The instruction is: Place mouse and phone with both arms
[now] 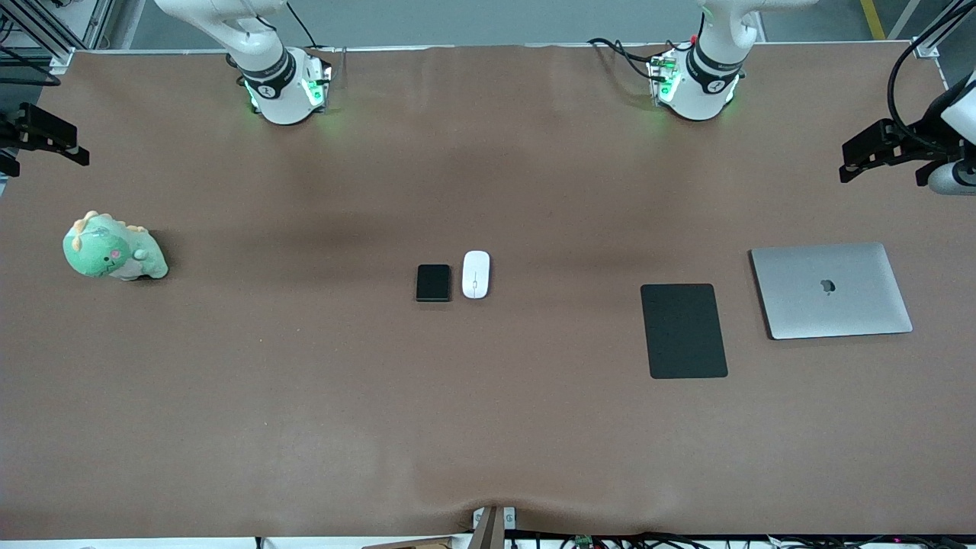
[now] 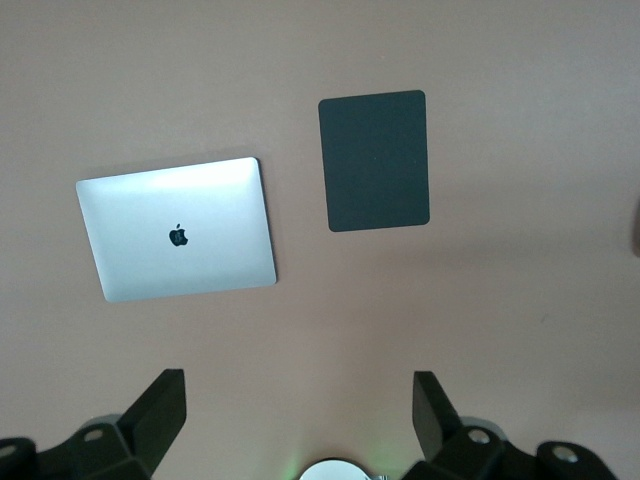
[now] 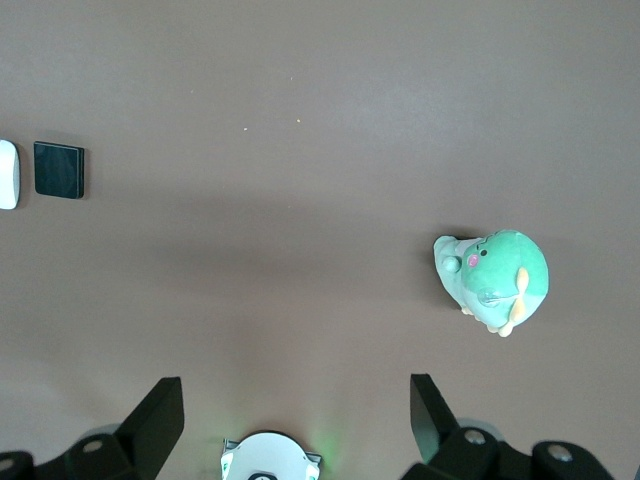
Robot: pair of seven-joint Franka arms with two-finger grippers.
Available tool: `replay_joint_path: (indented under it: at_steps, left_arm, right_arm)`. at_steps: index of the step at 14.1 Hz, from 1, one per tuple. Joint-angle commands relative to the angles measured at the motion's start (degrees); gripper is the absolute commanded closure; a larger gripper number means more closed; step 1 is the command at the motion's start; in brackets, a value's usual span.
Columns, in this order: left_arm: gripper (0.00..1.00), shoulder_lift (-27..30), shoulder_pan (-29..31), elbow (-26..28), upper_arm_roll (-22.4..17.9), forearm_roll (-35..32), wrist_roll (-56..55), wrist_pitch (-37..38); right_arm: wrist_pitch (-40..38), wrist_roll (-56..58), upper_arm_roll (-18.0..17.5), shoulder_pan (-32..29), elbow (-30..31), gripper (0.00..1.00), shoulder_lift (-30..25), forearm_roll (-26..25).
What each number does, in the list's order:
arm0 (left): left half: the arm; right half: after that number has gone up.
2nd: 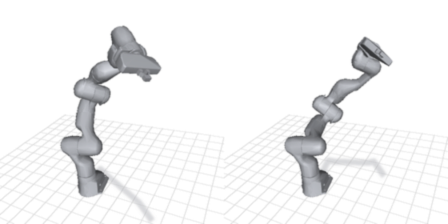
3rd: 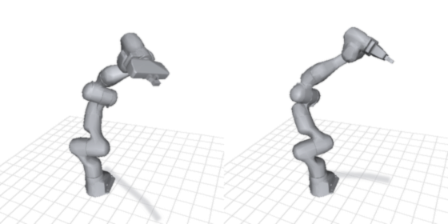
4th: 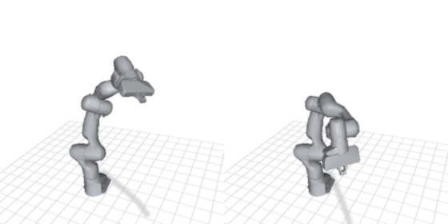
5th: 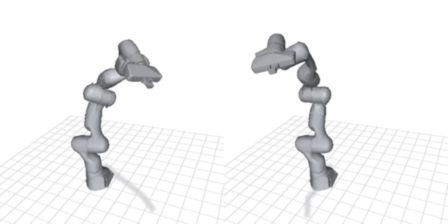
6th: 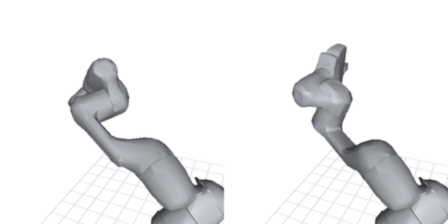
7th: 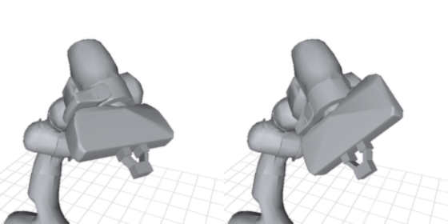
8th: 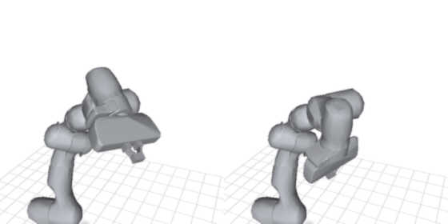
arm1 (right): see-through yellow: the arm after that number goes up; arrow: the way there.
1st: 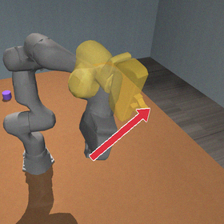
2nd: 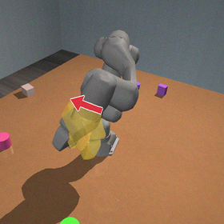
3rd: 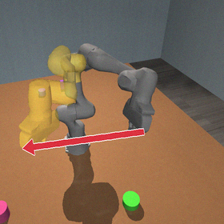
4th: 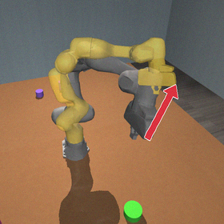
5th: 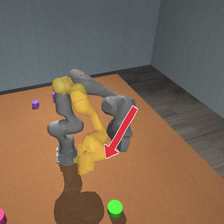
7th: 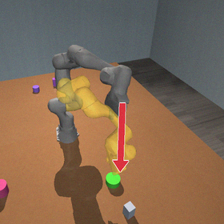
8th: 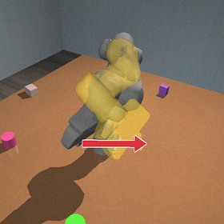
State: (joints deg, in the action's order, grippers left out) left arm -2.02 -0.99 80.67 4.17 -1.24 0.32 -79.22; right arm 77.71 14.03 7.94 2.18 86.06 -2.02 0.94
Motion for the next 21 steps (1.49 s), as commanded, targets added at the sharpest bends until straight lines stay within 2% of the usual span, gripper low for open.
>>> replay_joint_path:
  at_steps: [1, 5, 10, 12, 16, 18, 21]
  left_arm:
    - [0.00, 0.62, -0.24, 0.55, -0.83, 0.71, 0.47, 0.47]
    - [0.00, -0.09, -0.50, 0.28, -0.66, 1.41, -0.23, 0.30]
    - [0.00, -3.94, -1.81, 0.46, 1.09, 4.84, -4.97, -1.45]
    - [0.00, -7.80, -4.27, 0.37, 3.29, 4.49, -7.16, -3.82]
    - [0.00, -14.22, -11.74, 0.37, 3.56, 4.40, -15.58, -11.55]
    - [0.00, -15.64, -14.03, 0.37, 3.47, 4.05, -19.37, -13.32]
    - [0.00, -15.91, -14.12, 0.37, 3.56, 4.31, -20.27, -13.50]
  right_arm:
    - [-1.06, 0.56, 0.15, 0.28, -2.04, 0.00, 0.96, 0.11]
    - [-1.15, 0.56, 0.15, 0.28, -1.95, 0.00, 0.96, 0.02]
    - [-1.24, 0.56, 0.32, 0.19, -2.04, 0.00, 1.05, 0.11]
    - [-0.89, 0.56, 0.06, 0.19, -1.86, 0.00, 1.05, 0.20]
    - [-0.98, 0.47, 0.06, 0.02, -1.95, 0.00, 1.14, 0.29]
    - [-1.42, 0.56, 0.23, 0.36, -2.12, 0.00, 1.05, 0.11]
    - [-0.98, 0.47, -0.03, 0.36, -1.95, 0.00, 1.05, 0.20]
